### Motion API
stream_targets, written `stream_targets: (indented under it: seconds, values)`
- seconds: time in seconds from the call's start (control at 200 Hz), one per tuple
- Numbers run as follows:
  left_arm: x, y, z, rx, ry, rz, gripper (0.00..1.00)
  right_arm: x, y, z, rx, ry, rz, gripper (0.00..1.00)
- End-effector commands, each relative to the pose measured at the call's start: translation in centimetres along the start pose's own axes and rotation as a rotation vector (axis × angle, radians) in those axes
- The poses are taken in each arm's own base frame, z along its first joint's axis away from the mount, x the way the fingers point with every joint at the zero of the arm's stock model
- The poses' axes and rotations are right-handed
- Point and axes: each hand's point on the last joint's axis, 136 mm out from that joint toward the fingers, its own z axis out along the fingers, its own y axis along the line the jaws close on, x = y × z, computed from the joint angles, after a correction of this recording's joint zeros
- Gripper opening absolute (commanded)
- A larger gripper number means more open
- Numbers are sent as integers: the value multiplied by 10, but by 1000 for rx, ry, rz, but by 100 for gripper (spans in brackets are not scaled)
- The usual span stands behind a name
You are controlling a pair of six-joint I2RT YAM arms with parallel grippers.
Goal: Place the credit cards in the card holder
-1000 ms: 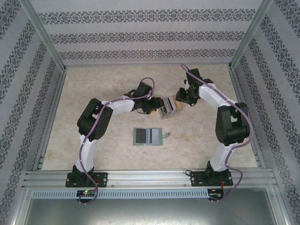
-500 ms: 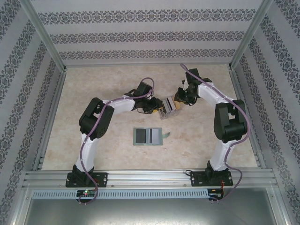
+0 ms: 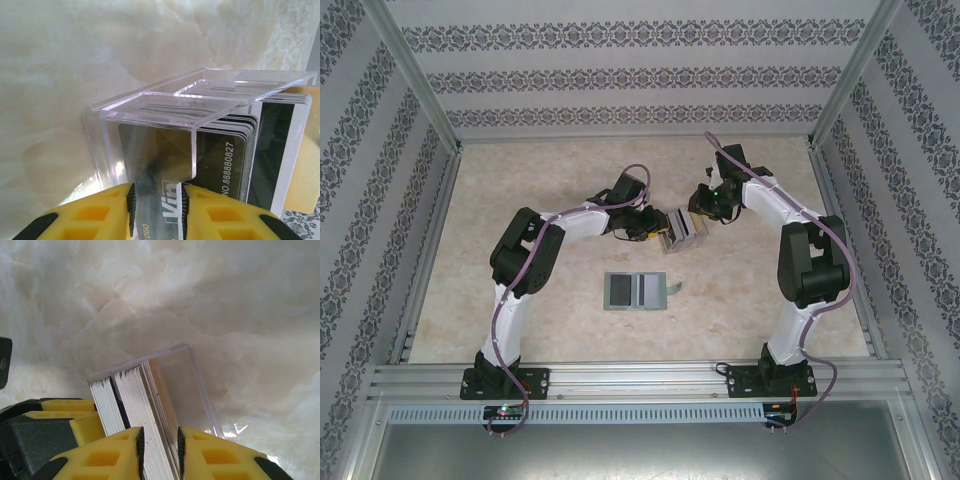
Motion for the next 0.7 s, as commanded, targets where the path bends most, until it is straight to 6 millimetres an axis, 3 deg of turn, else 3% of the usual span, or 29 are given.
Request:
stream_targets:
  seconds: [0.0, 0.365, 0.694]
  values:
    - [2, 18, 7, -43, 25, -13, 31, 3, 9, 10, -31, 36, -3, 28]
    - [1, 17, 6, -43, 27, -12, 30, 11, 18, 32, -22, 97, -28, 33]
    - [1, 15, 6, -38, 28, -9, 29, 6, 26, 13, -44, 52, -21, 35]
